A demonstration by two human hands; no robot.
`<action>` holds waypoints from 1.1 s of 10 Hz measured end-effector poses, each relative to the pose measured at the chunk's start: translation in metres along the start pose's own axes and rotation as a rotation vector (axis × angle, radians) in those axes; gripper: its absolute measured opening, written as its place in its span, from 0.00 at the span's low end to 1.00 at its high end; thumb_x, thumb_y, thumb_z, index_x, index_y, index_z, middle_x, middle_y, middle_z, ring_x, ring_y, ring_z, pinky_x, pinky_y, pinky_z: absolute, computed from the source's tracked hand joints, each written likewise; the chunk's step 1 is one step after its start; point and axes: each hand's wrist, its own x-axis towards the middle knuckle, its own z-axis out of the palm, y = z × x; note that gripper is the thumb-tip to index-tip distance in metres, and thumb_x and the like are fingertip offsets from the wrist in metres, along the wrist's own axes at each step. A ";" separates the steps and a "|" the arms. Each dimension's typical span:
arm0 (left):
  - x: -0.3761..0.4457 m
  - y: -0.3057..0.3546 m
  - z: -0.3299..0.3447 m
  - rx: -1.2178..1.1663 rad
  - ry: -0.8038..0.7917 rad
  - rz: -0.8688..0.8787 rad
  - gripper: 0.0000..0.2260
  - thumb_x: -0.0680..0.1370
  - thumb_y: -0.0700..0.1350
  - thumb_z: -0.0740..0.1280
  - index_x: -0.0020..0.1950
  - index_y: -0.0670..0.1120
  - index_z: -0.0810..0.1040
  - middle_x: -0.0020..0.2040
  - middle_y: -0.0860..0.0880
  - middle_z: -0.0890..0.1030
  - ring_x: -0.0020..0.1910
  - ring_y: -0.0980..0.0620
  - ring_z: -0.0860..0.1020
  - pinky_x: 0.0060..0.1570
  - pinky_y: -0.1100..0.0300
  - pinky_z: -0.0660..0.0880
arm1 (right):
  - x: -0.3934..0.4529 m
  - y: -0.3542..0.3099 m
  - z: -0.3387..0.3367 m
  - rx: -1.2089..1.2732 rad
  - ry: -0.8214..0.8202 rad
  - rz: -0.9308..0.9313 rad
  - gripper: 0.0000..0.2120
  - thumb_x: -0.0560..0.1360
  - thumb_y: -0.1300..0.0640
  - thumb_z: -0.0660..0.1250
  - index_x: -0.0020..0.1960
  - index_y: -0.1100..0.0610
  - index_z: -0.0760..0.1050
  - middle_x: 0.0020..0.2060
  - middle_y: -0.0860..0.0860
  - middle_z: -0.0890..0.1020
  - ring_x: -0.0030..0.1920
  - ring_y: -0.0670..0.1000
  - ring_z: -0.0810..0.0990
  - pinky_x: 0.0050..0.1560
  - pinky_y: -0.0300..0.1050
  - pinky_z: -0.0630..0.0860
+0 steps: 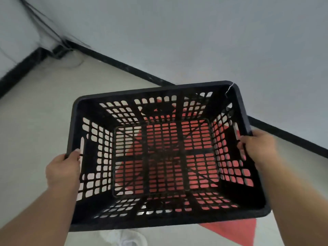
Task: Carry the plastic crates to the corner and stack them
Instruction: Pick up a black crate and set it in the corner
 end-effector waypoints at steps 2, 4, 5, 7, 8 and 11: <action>0.117 0.008 -0.086 -0.191 0.109 -0.147 0.09 0.75 0.47 0.69 0.49 0.42 0.78 0.34 0.48 0.77 0.42 0.45 0.79 0.53 0.48 0.78 | -0.045 -0.122 0.142 -0.139 -0.098 -0.247 0.08 0.77 0.56 0.62 0.51 0.60 0.75 0.34 0.60 0.79 0.30 0.57 0.75 0.37 0.53 0.76; 0.215 0.010 -0.157 -0.283 0.205 -0.266 0.10 0.77 0.47 0.67 0.54 0.43 0.78 0.44 0.44 0.79 0.48 0.45 0.79 0.51 0.51 0.77 | -0.093 -0.226 0.276 -0.210 -0.223 -0.326 0.09 0.79 0.54 0.59 0.54 0.57 0.75 0.39 0.59 0.80 0.38 0.59 0.80 0.45 0.56 0.80; 0.257 0.012 -0.180 -0.342 0.257 -0.354 0.11 0.76 0.53 0.67 0.48 0.45 0.78 0.41 0.46 0.79 0.45 0.45 0.79 0.49 0.51 0.77 | -0.109 -0.269 0.333 -0.221 -0.296 -0.395 0.14 0.79 0.54 0.58 0.52 0.62 0.77 0.36 0.57 0.80 0.33 0.55 0.77 0.42 0.53 0.77; 0.314 0.007 -0.192 -0.476 0.388 -0.509 0.13 0.78 0.52 0.63 0.38 0.47 0.74 0.38 0.47 0.78 0.35 0.50 0.75 0.34 0.58 0.70 | -0.123 -0.356 0.440 -0.514 -0.401 -0.768 0.15 0.78 0.60 0.58 0.53 0.72 0.74 0.50 0.66 0.76 0.50 0.63 0.75 0.48 0.52 0.70; 0.334 -0.003 -0.181 -0.512 0.430 -0.564 0.12 0.78 0.50 0.62 0.37 0.46 0.74 0.37 0.47 0.77 0.34 0.50 0.75 0.35 0.58 0.72 | -0.121 -0.380 0.487 -0.613 -0.438 -0.842 0.17 0.78 0.57 0.56 0.54 0.70 0.75 0.53 0.67 0.76 0.56 0.64 0.75 0.52 0.52 0.69; 0.371 -0.028 -0.131 -0.567 0.509 -0.720 0.11 0.76 0.51 0.65 0.37 0.48 0.74 0.37 0.49 0.79 0.38 0.49 0.79 0.44 0.54 0.77 | -0.073 -0.405 0.593 -0.495 -0.556 -0.792 0.09 0.77 0.54 0.56 0.40 0.52 0.70 0.45 0.61 0.79 0.47 0.61 0.79 0.56 0.59 0.77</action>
